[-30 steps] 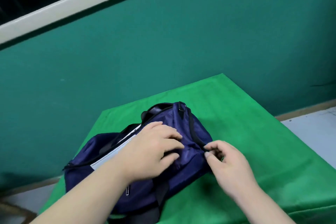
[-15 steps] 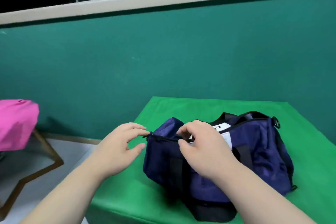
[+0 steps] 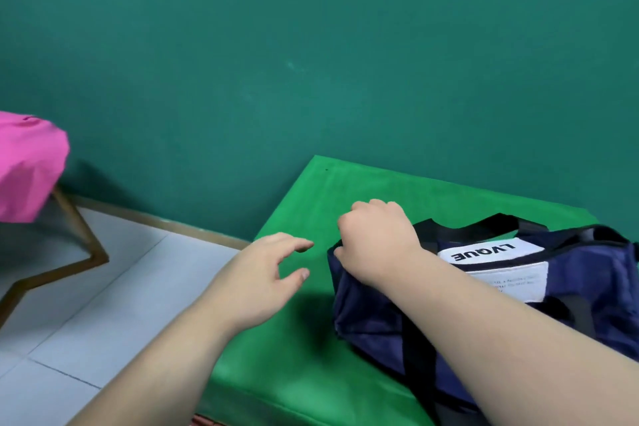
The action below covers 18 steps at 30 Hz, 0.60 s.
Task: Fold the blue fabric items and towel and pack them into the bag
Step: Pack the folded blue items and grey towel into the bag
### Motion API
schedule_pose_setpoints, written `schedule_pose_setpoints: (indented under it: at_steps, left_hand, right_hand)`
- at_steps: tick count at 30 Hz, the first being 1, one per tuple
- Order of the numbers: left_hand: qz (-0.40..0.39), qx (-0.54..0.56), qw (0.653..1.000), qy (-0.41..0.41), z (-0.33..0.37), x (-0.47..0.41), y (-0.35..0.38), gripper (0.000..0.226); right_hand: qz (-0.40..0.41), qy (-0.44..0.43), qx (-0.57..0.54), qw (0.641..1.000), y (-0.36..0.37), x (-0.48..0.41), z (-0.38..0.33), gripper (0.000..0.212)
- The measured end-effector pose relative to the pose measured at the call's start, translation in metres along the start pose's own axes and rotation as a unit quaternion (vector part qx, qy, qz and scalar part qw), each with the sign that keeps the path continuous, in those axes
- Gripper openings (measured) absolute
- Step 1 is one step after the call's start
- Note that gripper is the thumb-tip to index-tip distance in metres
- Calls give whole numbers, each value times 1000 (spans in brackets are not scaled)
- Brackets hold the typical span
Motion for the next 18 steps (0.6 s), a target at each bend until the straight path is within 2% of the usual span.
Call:
schedule_pose_setpoints:
  at_steps: [3, 7, 11, 15, 18]
  left_hand:
    - [4, 23, 1000, -2, -3, -7, 7, 51]
    - [-3, 54, 999, 1, -4, -22, 16, 52]
    - [10, 129, 991, 21, 13, -42, 16, 56]
    - [-4, 171, 984, 59, 39, -63, 15, 34]
    - [-7, 173, 984, 53, 43, -72, 14, 24]
  right_hand:
    - [9, -1, -5, 1000, 4, -5, 2, 20]
    - [40, 31, -139, 989, -2, -3, 12, 21]
    - [73, 75, -225, 969, -12, 7, 26, 16]
    - [93, 109, -299, 943, -18, 17, 42, 13]
    - [96, 121, -287, 945, -16, 23, 50, 15]
Point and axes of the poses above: each hand's wrist, its own x-axis away from the middle knuckle, its own y-axis out of the palm, z = x × y, the point moved 7 cm from there along -x, towards the middle knuckle, and after that the axes turned 10 degrees about -z, right-handed, at the moved point
